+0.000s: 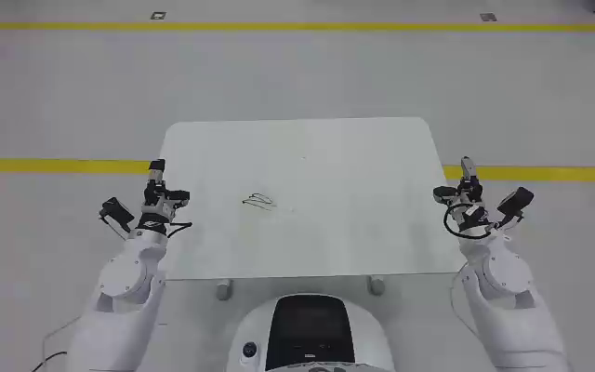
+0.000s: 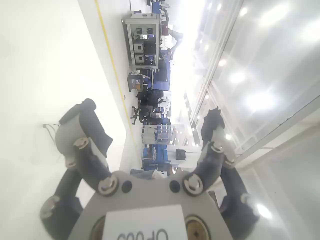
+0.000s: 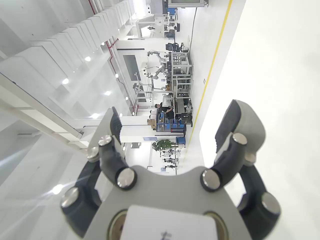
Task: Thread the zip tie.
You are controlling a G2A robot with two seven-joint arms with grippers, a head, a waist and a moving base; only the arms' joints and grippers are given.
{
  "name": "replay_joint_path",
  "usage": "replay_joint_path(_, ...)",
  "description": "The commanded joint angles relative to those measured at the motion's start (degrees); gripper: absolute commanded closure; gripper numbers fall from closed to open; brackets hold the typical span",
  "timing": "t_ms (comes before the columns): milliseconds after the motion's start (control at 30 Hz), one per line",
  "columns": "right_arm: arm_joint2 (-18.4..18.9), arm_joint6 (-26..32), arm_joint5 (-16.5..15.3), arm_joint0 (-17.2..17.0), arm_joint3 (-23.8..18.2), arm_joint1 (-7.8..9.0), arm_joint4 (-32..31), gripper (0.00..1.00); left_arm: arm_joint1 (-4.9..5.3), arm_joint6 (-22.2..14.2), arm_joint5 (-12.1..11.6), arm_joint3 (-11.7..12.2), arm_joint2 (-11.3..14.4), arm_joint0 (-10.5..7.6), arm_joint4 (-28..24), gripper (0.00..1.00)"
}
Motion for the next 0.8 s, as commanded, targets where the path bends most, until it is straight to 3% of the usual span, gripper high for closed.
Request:
replay_joint_path(0, 0.0, 0.0, 0.0, 0.0, 0.0, 0.0, 0.0, 0.0, 0.0, 0.0, 0.0, 0.0, 0.0, 0.0, 0.0, 0.0)
replay_joint_path(33, 0.0, 0.0, 0.0, 0.0, 0.0, 0.0, 0.0, 0.22, 0.0, 0.0, 0.0, 0.0, 0.0, 0.0, 0.0, 0.0)
replay_joint_path(67, 0.0, 0.0, 0.0, 0.0, 0.0, 0.0, 0.0, 0.0, 0.0, 0.0, 0.0, 0.0, 0.0, 0.0, 0.0, 0.22)
replay_joint_path(100, 0.0, 0.0, 0.0, 0.0, 0.0, 0.0, 0.0, 0.0, 0.0, 0.0, 0.0, 0.0, 0.0, 0.0, 0.0, 0.22)
replay_joint_path(133, 0.0, 0.0, 0.0, 0.0, 0.0, 0.0, 0.0, 0.22, 0.0, 0.0, 0.0, 0.0, 0.0, 0.0, 0.0, 0.22)
replay_joint_path(167, 0.0, 0.0, 0.0, 0.0, 0.0, 0.0, 0.0, 0.0, 0.0, 0.0, 0.0, 0.0, 0.0, 0.0, 0.0, 0.0)
replay_joint_path(200, 0.0, 0.0, 0.0, 0.0, 0.0, 0.0, 0.0, 0.22, 0.0, 0.0, 0.0, 0.0, 0.0, 0.0, 0.0, 0.0)
replay_joint_path(233, 0.0, 0.0, 0.0, 0.0, 0.0, 0.0, 0.0, 0.22, 0.0, 0.0, 0.0, 0.0, 0.0, 0.0, 0.0, 0.22)
replay_joint_path(267, 0.0, 0.0, 0.0, 0.0, 0.0, 0.0, 0.0, 0.0, 0.0, 0.0, 0.0, 0.0, 0.0, 0.0, 0.0, 0.0)
replay_joint_path(300, 0.0, 0.0, 0.0, 0.0, 0.0, 0.0, 0.0, 0.22, 0.0, 0.0, 0.0, 0.0, 0.0, 0.0, 0.0, 0.0)
replay_joint_path(333, 0.0, 0.0, 0.0, 0.0, 0.0, 0.0, 0.0, 0.0, 0.0, 0.0, 0.0, 0.0, 0.0, 0.0, 0.0, 0.22)
replay_joint_path(367, 0.0, 0.0, 0.0, 0.0, 0.0, 0.0, 0.0, 0.22, 0.0, 0.0, 0.0, 0.0, 0.0, 0.0, 0.0, 0.22)
replay_joint_path(400, 0.0, 0.0, 0.0, 0.0, 0.0, 0.0, 0.0, 0.0, 0.0, 0.0, 0.0, 0.0, 0.0, 0.0, 0.0, 0.0)
replay_joint_path(433, 0.0, 0.0, 0.0, 0.0, 0.0, 0.0, 0.0, 0.0, 0.0, 0.0, 0.0, 0.0, 0.0, 0.0, 0.0, 0.22)
replay_joint_path(467, 0.0, 0.0, 0.0, 0.0, 0.0, 0.0, 0.0, 0.0, 0.0, 0.0, 0.0, 0.0, 0.0, 0.0, 0.0, 0.22)
replay_joint_path(500, 0.0, 0.0, 0.0, 0.0, 0.0, 0.0, 0.0, 0.0, 0.0, 0.0, 0.0, 0.0, 0.0, 0.0, 0.0, 0.0)
replay_joint_path(533, 0.0, 0.0, 0.0, 0.0, 0.0, 0.0, 0.0, 0.0, 0.0, 0.0, 0.0, 0.0, 0.0, 0.0, 0.0, 0.22)
replay_joint_path(567, 0.0, 0.0, 0.0, 0.0, 0.0, 0.0, 0.0, 0.22, 0.0, 0.0, 0.0, 0.0, 0.0, 0.0, 0.0, 0.0)
replay_joint_path(600, 0.0, 0.0, 0.0, 0.0, 0.0, 0.0, 0.0, 0.0, 0.0, 0.0, 0.0, 0.0, 0.0, 0.0, 0.0, 0.0)
replay_joint_path(633, 0.0, 0.0, 0.0, 0.0, 0.0, 0.0, 0.0, 0.0, 0.0, 0.0, 0.0, 0.0, 0.0, 0.0, 0.0, 0.22)
replay_joint_path(667, 0.0, 0.0, 0.0, 0.0, 0.0, 0.0, 0.0, 0.0, 0.13, -1.4, -0.3, -0.6, 0.0, -0.51, 1.3, 0.0)
replay_joint_path(767, 0.0, 0.0, 0.0, 0.0, 0.0, 0.0, 0.0, 0.0, 0.81, -8.2, 0.7, 2.2, -0.6, -3.4, 7.3, 0.0)
